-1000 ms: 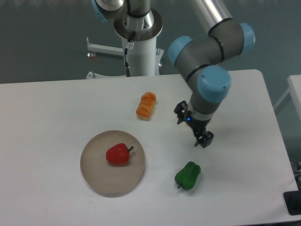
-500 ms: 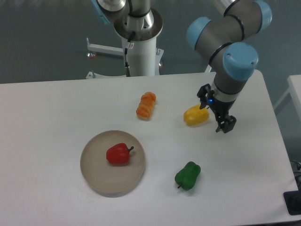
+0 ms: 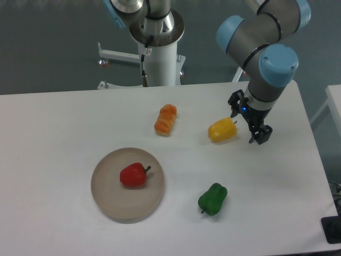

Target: Place the red pepper on the plate

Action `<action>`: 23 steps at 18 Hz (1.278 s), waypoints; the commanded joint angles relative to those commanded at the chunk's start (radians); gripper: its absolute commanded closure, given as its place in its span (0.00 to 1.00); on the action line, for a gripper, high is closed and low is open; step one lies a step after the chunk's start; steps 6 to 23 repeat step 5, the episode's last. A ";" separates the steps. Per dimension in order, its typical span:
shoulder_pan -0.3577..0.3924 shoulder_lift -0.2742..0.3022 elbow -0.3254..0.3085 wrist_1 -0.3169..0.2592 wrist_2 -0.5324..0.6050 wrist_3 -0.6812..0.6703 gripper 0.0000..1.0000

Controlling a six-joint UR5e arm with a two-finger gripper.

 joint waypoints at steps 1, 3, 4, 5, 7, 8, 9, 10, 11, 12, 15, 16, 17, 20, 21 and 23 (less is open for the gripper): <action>-0.001 0.000 -0.002 0.000 0.000 0.000 0.00; -0.002 0.000 -0.002 0.002 0.000 0.000 0.00; -0.003 0.000 -0.002 0.002 0.000 0.000 0.00; -0.003 0.000 -0.002 0.000 -0.002 0.000 0.00; -0.003 0.000 -0.002 0.000 -0.002 0.000 0.00; -0.003 0.000 -0.002 0.000 -0.002 0.000 0.00; -0.003 0.000 -0.002 0.000 -0.002 0.000 0.00; -0.003 0.000 -0.002 0.000 -0.002 0.000 0.00; -0.003 0.000 -0.002 0.000 -0.002 0.000 0.00; -0.003 0.000 -0.002 0.000 -0.002 0.000 0.00; -0.003 0.000 -0.002 0.000 -0.002 0.000 0.00; -0.003 0.000 -0.002 0.000 -0.002 0.000 0.00; -0.003 0.000 -0.002 0.000 -0.002 0.000 0.00; -0.003 0.000 -0.002 0.000 -0.002 0.000 0.00; -0.003 0.000 -0.002 0.000 -0.002 0.000 0.00; -0.003 0.000 -0.002 0.000 -0.002 0.000 0.00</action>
